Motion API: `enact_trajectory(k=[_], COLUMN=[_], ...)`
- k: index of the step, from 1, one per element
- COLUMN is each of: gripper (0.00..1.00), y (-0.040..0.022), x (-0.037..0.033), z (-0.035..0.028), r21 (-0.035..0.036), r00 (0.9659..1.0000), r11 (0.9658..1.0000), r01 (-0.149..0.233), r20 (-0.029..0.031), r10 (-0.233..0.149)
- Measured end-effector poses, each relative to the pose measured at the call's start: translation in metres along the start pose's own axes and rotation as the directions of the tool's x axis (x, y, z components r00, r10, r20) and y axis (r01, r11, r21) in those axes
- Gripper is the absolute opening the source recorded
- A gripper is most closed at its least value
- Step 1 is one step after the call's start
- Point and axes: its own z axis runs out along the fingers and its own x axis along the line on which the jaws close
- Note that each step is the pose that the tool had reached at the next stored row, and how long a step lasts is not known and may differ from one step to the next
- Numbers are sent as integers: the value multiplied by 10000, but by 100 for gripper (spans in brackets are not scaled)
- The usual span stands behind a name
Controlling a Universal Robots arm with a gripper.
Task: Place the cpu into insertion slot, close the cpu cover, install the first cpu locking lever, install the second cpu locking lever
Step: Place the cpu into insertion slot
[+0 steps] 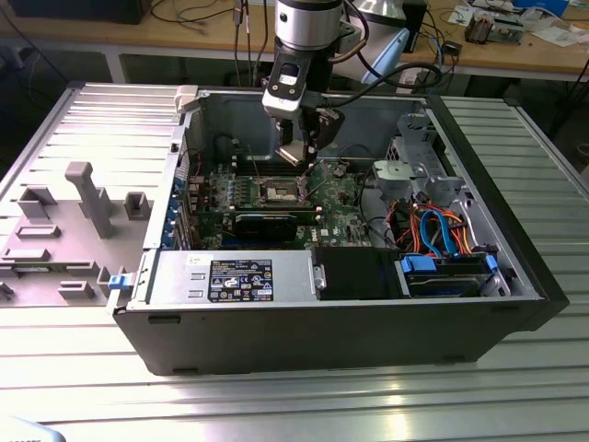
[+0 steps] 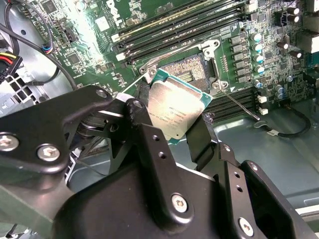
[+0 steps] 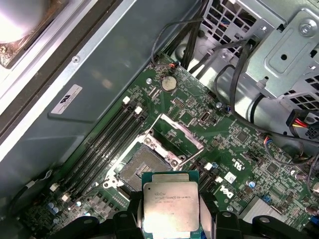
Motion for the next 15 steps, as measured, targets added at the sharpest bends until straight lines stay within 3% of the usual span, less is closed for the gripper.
enact_trajectory(k=[15], gripper=[55], y=[0], x=[0], z=[2], r21=[-2], r00=[9997], r11=[9997], r01=[-262], r20=[9], r10=[262])
